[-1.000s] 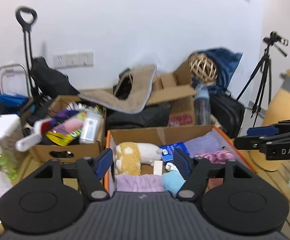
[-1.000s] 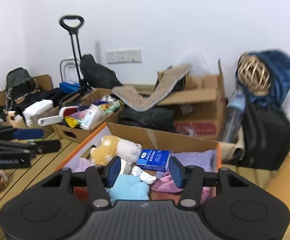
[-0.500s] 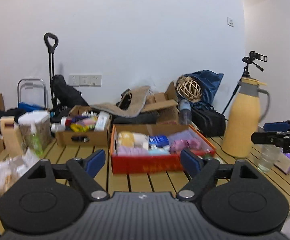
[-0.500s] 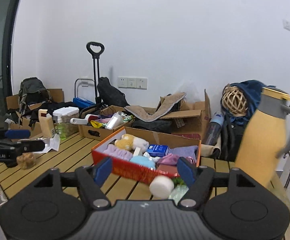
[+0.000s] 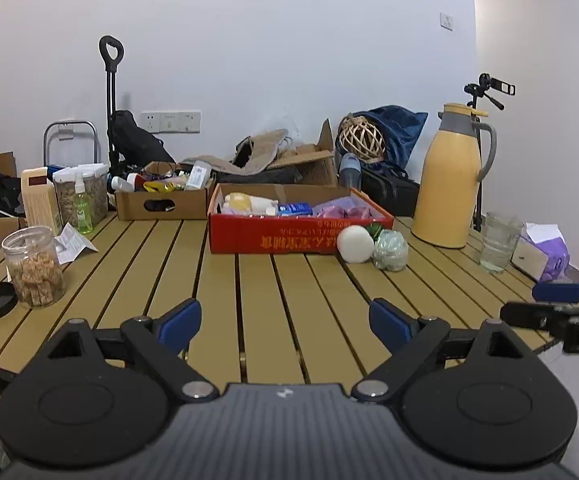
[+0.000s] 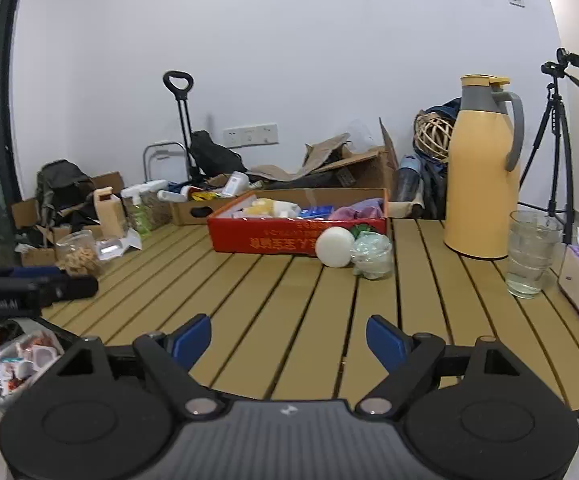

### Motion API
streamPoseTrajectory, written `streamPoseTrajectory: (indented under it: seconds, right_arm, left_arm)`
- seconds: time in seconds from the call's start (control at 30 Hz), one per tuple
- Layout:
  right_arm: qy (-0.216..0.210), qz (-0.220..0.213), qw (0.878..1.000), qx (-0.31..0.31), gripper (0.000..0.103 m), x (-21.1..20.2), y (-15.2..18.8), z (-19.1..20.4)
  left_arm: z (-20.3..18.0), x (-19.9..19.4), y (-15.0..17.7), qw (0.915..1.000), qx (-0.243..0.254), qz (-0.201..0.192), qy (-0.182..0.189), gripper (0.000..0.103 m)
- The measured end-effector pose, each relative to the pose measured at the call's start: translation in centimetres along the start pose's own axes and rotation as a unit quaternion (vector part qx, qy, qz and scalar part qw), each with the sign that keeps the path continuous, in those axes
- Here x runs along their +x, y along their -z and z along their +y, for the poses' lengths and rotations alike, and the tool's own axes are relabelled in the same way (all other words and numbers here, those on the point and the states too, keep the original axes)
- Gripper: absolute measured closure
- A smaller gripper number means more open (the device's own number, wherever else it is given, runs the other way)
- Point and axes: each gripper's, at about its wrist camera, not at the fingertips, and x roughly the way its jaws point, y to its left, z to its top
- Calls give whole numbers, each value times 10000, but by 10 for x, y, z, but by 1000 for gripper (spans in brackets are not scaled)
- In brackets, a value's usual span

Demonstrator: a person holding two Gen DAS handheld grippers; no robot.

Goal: Organize soft objects

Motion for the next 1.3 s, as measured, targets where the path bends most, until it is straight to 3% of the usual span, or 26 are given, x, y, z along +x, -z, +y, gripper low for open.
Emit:
streamPoseTrajectory:
  seconds: [0.17, 0.47, 0.77, 0.87, 1.07, 1.2, 1.3]
  right_arm:
    - [-49, -117, 9998, 161, 19, 11, 3, -7]
    - [88, 36, 9988, 484, 20, 72, -12, -48]
    - [226, 107, 9959, 865, 26, 159, -45, -100]
    - [232, 145, 9959, 865, 28, 189, -56, -112]
    - [196, 357, 9966, 714, 30, 248, -69, -121]
    - [216, 512, 9961, 690, 44, 274, -68, -121]
    - [216, 640, 9951, 722, 55, 281, -63, -124]
  left_arm:
    - [-4, 21, 0, 9998, -94, 170, 83, 11]
    - [-16, 102, -4, 9972, -81, 726, 142, 11]
    - [-44, 221, -62, 9953, 15, 762, 592, 14]
    - [-56, 266, -78, 9930, -55, 935, 723, 21]
    - [-73, 341, -94, 9831, -256, 1395, 1157, 21]
    - [-75, 373, -94, 9755, -490, 1712, 1289, 24]
    - [-73, 377, -82, 9751, -472, 1806, 1197, 39]
